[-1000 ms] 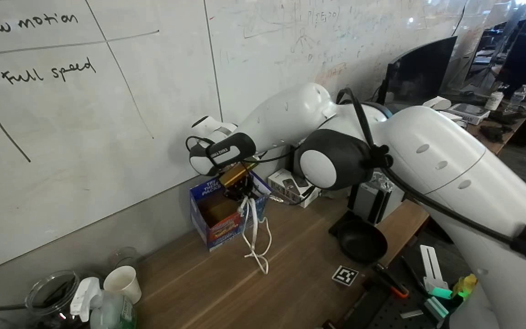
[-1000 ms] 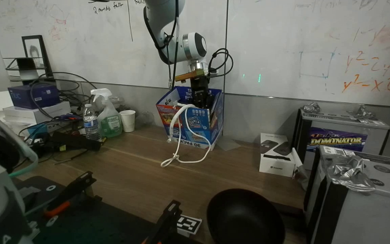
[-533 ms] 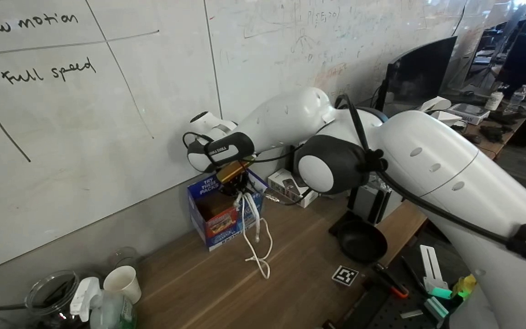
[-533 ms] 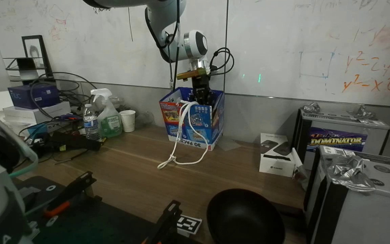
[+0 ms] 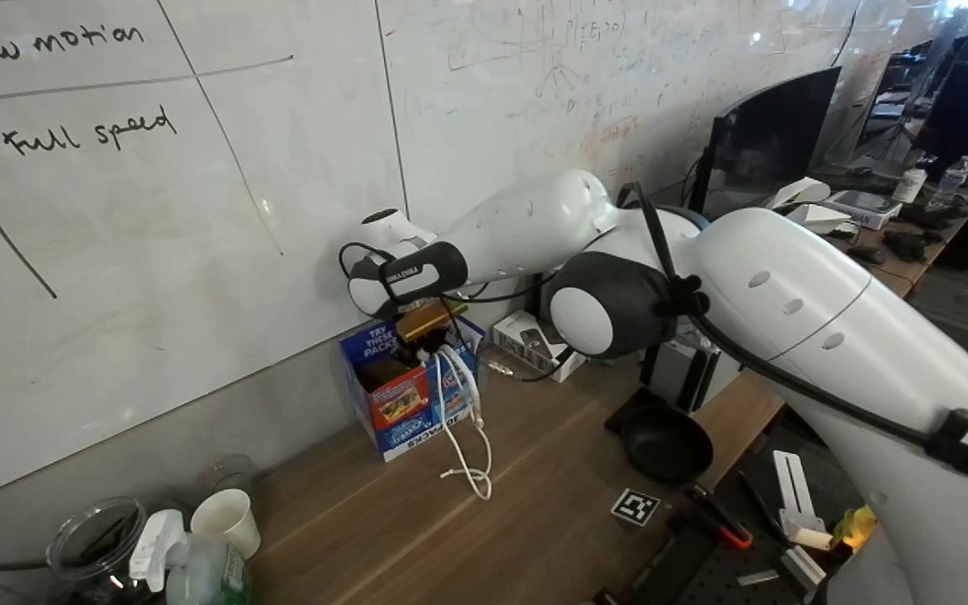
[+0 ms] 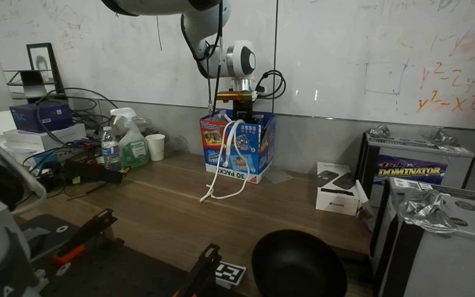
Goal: Put the ropes in the box
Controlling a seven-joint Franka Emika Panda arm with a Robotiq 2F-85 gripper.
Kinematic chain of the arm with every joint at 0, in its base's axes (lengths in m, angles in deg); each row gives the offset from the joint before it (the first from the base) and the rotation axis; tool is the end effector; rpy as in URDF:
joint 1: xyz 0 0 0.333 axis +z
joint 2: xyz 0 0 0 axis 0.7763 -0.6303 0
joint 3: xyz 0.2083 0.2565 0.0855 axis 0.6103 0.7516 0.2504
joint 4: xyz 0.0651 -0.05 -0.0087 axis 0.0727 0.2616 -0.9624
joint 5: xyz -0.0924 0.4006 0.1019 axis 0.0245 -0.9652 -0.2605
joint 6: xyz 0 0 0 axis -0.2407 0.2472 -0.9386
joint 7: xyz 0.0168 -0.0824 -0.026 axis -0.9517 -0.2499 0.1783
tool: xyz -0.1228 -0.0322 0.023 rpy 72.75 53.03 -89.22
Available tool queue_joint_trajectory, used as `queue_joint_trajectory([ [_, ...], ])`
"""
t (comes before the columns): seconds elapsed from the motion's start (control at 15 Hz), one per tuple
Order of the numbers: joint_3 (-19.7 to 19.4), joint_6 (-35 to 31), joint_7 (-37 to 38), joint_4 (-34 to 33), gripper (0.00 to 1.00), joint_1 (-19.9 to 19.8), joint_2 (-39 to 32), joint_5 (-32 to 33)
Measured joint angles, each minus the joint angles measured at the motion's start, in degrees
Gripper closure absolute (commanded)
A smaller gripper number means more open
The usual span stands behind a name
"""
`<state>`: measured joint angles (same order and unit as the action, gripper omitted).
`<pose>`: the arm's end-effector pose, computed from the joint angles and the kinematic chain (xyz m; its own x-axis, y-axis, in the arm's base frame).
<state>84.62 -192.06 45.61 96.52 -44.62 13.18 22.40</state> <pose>0.8071 0.0907 0.1447 0.9920 -0.0075 -0.1262 0.0017 -0.9974 0.0722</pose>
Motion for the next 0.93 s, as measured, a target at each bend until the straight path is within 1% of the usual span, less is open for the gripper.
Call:
queue_joint_trajectory([
  [0.33,1.8,-1.3,-3.4,-0.1,0.87,-1.0,-2.3,-3.4],
  [0.67,2.1,-1.7,-5.0,-0.1,0.87,-1.4,-2.8,-4.6],
  [0.73,2.1,-1.7,-5.2,-0.1,0.8,-1.4,-2.8,-4.7],
  [0.8,2.1,-1.7,-5.4,-0.1,0.62,-1.4,-2.8,-4.7],
  [0.87,2.1,-1.7,-5.5,-0.2,0.56,-1.4,-2.8,-4.8],
  [0.93,2.1,-1.7,-5.5,-0.2,0.48,-1.4,-2.8,-4.9],
])
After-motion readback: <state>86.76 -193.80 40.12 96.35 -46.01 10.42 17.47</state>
